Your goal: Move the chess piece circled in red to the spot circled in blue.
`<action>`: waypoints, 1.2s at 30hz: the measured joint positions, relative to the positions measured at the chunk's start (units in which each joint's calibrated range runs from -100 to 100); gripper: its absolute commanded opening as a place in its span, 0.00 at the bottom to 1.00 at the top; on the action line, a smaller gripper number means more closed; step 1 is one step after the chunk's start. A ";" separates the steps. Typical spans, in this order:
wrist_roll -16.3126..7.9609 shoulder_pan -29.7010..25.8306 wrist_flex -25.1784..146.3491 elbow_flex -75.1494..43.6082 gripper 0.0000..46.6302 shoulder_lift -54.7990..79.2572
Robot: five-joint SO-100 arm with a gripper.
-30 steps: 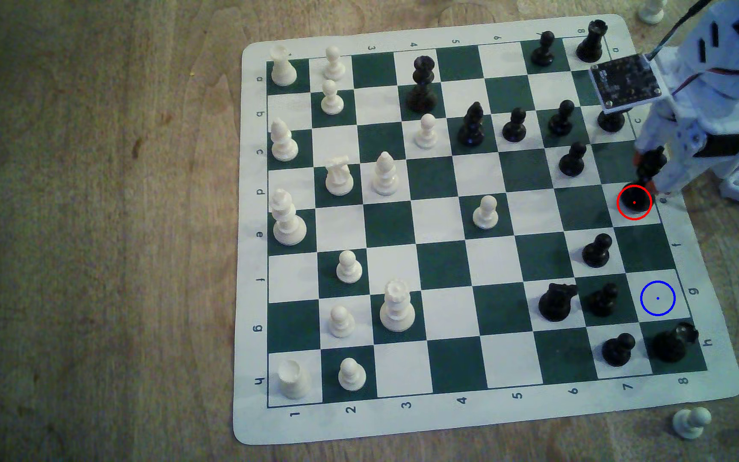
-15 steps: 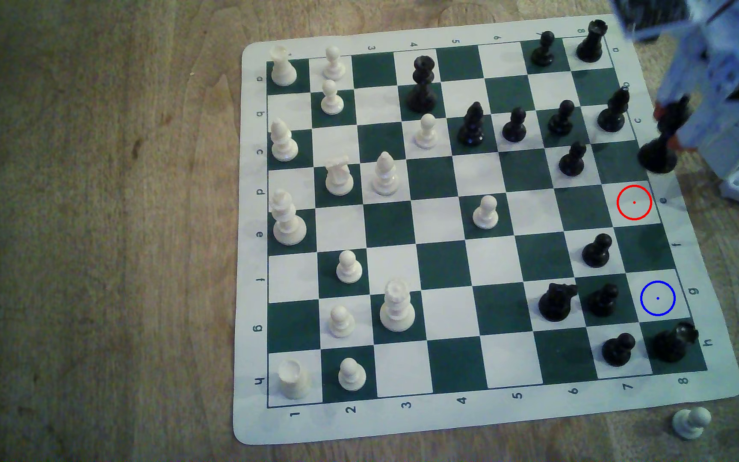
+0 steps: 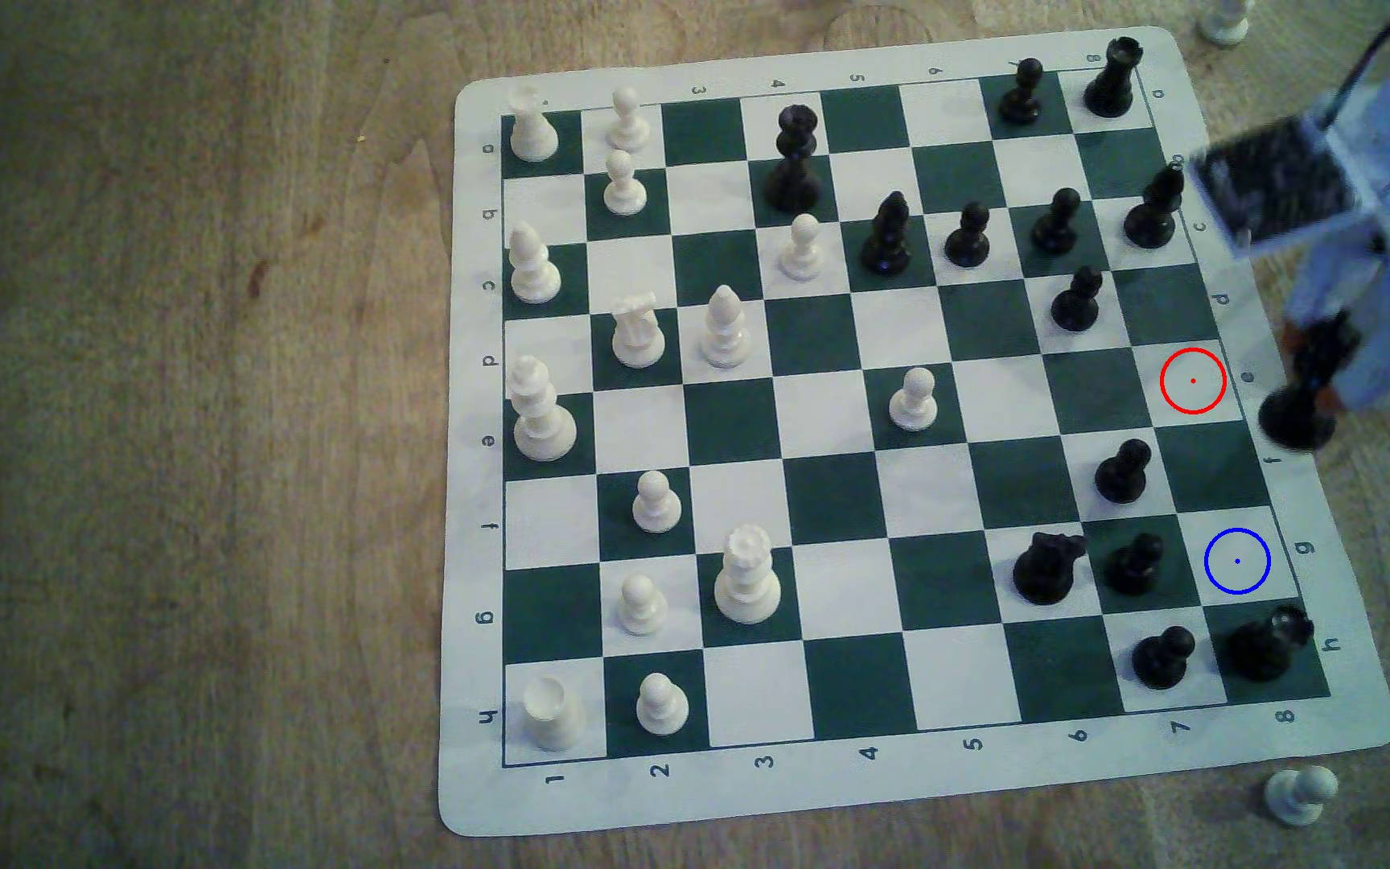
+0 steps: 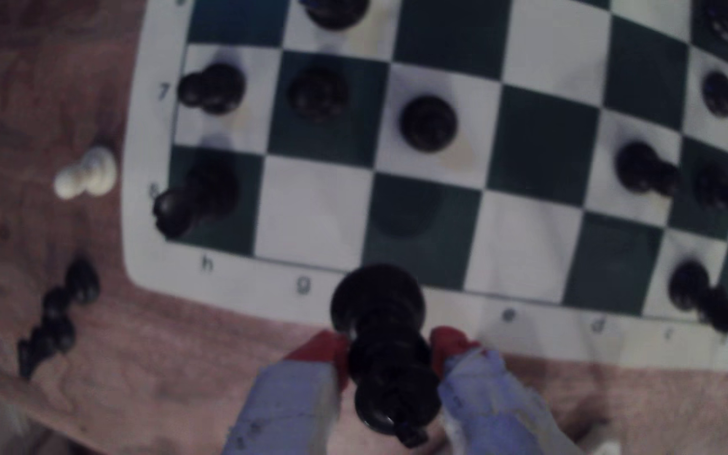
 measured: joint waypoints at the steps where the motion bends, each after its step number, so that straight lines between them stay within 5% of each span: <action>1: 0.00 0.29 -2.71 2.71 0.03 0.08; 36: 0.00 -4.28 -21.35 8.40 0.01 15.92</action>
